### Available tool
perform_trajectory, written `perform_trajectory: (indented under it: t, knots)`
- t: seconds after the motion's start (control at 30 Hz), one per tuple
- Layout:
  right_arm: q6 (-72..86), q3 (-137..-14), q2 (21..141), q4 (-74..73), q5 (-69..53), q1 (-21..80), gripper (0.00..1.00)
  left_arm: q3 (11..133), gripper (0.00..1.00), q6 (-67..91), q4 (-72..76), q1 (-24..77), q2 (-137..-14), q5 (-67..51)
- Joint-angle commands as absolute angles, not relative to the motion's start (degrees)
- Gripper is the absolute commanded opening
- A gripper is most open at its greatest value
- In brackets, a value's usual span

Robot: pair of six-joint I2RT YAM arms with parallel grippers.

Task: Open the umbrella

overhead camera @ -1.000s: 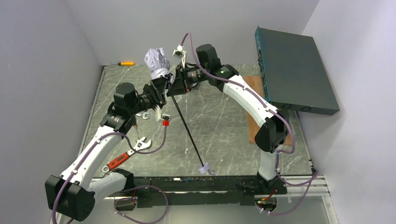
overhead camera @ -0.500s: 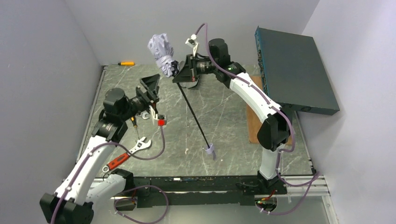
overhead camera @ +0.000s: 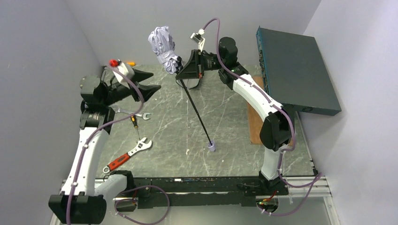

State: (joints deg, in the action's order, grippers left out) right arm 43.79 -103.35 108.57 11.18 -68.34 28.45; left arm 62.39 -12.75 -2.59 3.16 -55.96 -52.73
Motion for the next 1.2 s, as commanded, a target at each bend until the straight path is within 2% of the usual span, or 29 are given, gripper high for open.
perform_trajectory:
  t: [0.0, 0.1, 0.23, 0.4, 0.63, 0.9, 1.17]
  knots:
    - [38.5, -105.1, 105.2, 12.2, -71.5, 29.0, 0.0, 61.0, 0.67, 40.8, 25.9, -1.7, -59.7, -63.9]
    - [29.1, -106.7, 104.4, 2.1, -70.1, 29.8, 0.0, 61.3, 0.73, 54.8, 33.9, -2.9, -63.6, -64.8]
    - [22.7, -106.4, 102.8, -4.3, -68.1, 31.2, 0.0, 63.0, 0.71, 60.5, 37.3, -3.0, -67.3, -65.8]
    - [22.5, -104.7, 101.6, -4.0, -67.7, 31.8, 0.0, 62.7, 0.6, 58.4, 33.5, -3.1, -67.3, -62.7]
    - [24.3, -103.8, 101.1, -2.5, -67.9, 32.4, 0.0, 62.3, 0.49, 55.1, 26.5, -3.1, -66.8, -59.6]
    - [21.9, -104.3, 101.6, -5.5, -67.4, 32.7, 0.0, 61.7, 0.5, 55.5, 25.6, -3.0, -65.2, -58.8]
    - [19.5, -104.0, 101.5, -8.0, -66.4, 33.9, 0.0, 63.2, 0.43, 54.9, 25.1, -3.0, -65.2, -58.7]
